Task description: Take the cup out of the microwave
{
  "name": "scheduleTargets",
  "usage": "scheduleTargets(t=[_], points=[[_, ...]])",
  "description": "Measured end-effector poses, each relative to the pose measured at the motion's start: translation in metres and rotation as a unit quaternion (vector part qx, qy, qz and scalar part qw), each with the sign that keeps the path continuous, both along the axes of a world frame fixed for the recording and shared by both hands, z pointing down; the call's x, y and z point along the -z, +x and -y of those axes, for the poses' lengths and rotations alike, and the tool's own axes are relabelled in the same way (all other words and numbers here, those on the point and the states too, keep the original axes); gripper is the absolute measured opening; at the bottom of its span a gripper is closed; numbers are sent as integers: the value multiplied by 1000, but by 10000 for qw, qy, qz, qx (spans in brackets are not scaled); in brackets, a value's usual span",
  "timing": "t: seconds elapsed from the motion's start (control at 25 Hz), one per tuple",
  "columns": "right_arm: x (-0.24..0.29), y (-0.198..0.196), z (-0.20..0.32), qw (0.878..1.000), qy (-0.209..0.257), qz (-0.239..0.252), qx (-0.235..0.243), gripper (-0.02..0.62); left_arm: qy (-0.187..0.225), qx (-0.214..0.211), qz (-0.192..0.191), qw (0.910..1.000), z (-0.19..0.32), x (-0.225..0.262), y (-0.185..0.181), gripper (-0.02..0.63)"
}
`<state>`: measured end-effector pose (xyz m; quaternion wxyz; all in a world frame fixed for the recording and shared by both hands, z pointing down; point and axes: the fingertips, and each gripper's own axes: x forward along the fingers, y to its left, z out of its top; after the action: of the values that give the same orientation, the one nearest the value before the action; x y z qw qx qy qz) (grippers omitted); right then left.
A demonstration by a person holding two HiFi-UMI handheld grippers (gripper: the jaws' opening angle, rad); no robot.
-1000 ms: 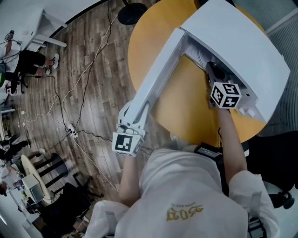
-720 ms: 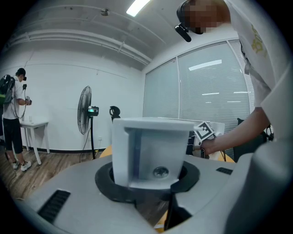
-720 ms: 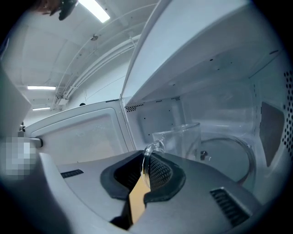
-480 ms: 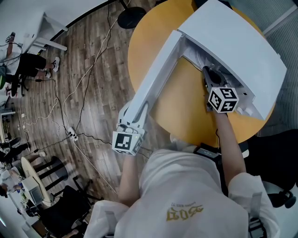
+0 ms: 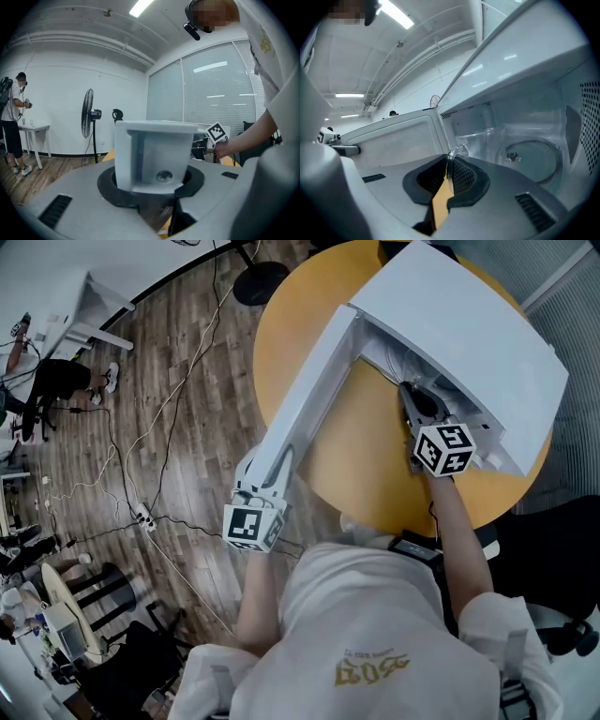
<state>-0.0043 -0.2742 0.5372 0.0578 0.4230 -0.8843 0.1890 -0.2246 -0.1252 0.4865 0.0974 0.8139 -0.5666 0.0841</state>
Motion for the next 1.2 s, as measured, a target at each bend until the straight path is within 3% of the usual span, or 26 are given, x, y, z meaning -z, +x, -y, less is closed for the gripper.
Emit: scheduleTargets(t=[0.64,1.2], points=[[0,-18,-44,9978,72,7,665,23,21,18,5,10000,0,-2,0,166],[-12,-47,-87,9895,-205,213,1417,23,48,61,-24,10000,0,1,0,164]])
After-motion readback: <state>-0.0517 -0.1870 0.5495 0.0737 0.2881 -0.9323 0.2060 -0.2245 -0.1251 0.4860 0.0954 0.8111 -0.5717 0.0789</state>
